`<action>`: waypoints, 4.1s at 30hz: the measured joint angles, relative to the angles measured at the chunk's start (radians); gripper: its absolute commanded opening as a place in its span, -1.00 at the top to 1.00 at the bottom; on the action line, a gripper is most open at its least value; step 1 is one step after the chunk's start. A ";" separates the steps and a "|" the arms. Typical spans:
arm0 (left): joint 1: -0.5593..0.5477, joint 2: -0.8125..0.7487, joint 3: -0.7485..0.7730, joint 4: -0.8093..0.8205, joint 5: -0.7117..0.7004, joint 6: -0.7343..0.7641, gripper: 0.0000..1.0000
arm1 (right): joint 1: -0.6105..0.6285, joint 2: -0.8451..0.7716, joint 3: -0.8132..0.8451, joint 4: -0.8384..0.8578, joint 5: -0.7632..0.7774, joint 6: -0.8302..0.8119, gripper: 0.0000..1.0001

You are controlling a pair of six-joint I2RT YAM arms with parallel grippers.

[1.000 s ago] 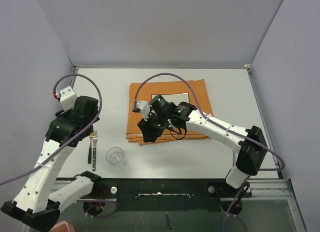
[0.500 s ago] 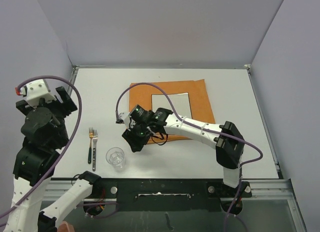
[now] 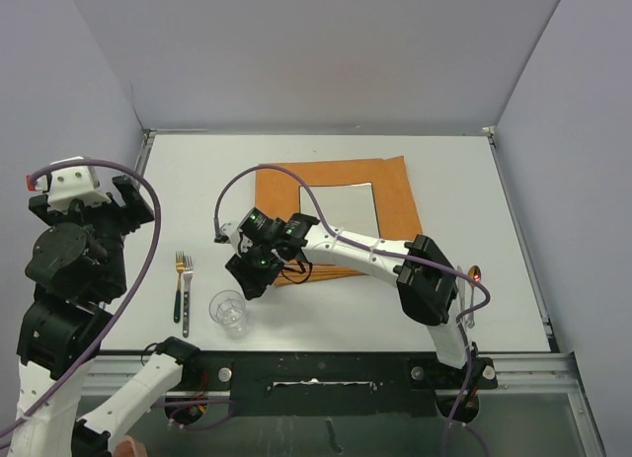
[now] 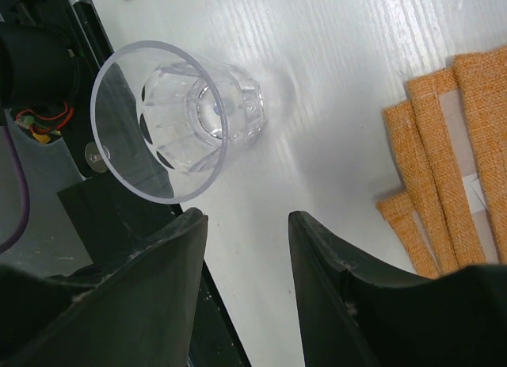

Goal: Set the dinner table for one person
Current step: Pick up the cup at the center of the board, then place the cup on the napkin.

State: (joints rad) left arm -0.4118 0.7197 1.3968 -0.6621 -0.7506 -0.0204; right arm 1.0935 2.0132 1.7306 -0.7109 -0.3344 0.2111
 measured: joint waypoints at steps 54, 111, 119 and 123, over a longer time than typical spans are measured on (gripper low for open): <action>-0.006 -0.027 -0.085 0.025 0.117 -0.024 -0.49 | 0.002 0.049 0.123 -0.095 0.105 -0.038 1.00; -0.018 0.251 -0.406 0.136 0.415 -0.248 -0.43 | -0.851 -0.089 0.129 -0.015 0.652 0.182 1.00; -0.018 0.255 -0.410 0.136 0.416 -0.249 -0.43 | -0.853 -0.090 0.112 -0.010 0.654 0.174 1.00; -0.018 0.257 -0.411 0.136 0.420 -0.254 -0.43 | -0.856 -0.091 0.087 0.011 0.657 0.162 1.00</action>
State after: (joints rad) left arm -0.4297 0.9764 0.9859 -0.5262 -0.3305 -0.2741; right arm 0.2379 1.9224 1.8172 -0.6998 0.3225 0.3733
